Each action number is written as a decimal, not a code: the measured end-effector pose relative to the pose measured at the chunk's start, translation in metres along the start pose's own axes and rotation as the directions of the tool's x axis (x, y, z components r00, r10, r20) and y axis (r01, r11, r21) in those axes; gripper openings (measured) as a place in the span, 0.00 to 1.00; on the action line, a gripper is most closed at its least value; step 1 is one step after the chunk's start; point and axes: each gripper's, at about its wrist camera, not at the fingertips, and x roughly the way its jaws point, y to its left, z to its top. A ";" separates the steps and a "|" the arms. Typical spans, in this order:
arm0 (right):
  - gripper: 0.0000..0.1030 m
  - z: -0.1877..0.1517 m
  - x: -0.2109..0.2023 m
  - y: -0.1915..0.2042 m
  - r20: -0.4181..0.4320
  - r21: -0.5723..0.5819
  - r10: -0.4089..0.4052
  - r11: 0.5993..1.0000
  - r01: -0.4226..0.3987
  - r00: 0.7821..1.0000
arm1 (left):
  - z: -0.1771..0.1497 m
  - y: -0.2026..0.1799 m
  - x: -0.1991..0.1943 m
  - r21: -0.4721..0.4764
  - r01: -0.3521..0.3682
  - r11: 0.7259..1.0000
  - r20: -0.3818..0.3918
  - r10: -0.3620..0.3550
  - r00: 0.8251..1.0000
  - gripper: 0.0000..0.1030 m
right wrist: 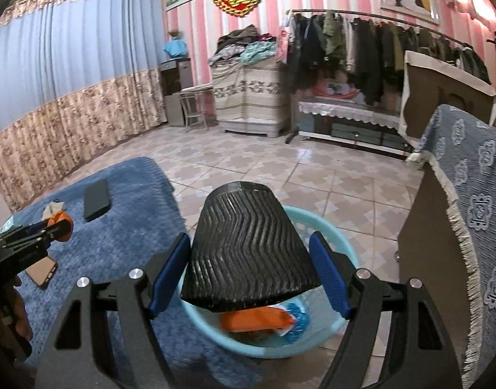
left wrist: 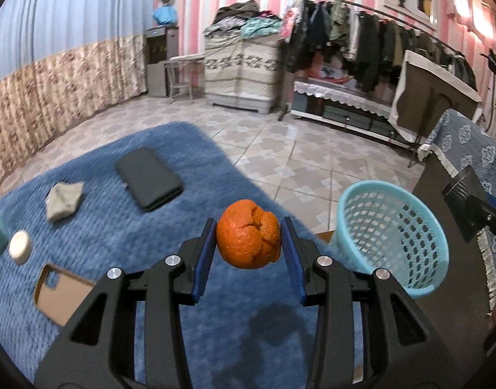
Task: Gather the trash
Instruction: 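Carry the orange and black cup in both grippers over the basket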
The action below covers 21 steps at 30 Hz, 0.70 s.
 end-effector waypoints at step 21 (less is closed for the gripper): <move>0.72 -0.024 0.021 -0.065 -0.002 0.134 -0.133 0.982 0.132 0.991 | 0.018 -0.139 0.076 0.189 0.265 0.945 -0.011 -0.268 0.963 0.38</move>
